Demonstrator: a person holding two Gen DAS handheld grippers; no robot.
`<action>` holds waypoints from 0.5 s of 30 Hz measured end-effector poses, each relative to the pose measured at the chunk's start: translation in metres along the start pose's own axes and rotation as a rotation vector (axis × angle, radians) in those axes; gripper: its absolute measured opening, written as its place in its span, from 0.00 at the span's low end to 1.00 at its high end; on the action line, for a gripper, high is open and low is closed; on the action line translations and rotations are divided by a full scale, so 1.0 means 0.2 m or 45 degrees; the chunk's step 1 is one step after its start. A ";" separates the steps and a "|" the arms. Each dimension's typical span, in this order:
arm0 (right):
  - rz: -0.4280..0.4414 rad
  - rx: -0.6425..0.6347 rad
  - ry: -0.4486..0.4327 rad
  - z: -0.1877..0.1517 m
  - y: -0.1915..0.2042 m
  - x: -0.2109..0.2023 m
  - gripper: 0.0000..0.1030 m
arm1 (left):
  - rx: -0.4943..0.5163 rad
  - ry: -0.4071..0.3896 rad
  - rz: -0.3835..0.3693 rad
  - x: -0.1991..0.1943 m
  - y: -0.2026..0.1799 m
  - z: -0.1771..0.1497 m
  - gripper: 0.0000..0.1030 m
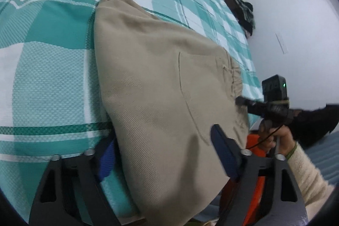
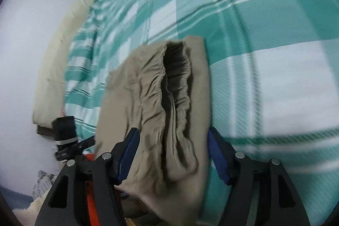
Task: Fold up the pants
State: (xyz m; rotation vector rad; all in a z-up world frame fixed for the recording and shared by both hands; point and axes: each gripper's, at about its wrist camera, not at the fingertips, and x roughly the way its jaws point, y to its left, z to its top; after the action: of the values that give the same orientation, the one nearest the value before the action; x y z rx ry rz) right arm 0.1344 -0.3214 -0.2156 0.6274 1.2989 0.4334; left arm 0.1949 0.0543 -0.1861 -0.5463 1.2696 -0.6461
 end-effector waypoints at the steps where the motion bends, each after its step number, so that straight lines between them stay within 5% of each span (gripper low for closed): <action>1: -0.049 -0.030 0.022 0.01 0.03 0.04 0.60 | -0.026 -0.006 -0.001 -0.01 0.00 0.00 0.55; 2: -0.098 -0.075 0.031 0.01 0.07 0.06 0.56 | -0.056 -0.016 0.011 -0.02 0.02 0.01 0.32; 5: -0.211 -0.233 -0.007 -0.02 0.20 0.05 0.42 | -0.096 -0.058 -0.002 -0.09 0.03 0.00 0.16; 9: -0.317 -0.449 -0.084 -0.07 0.43 -0.01 0.33 | 0.077 -0.101 0.096 -0.16 -0.18 0.03 0.14; 15: -0.304 -0.620 -0.213 0.03 0.74 -0.11 0.30 | 0.289 -0.227 0.170 -0.31 -0.39 0.24 0.14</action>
State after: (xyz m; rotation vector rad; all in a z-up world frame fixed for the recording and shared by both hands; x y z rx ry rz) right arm 0.1422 -0.2236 -0.1034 0.0956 1.0404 0.4676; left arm 0.2207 0.0440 -0.0791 -0.3212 1.0396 -0.6059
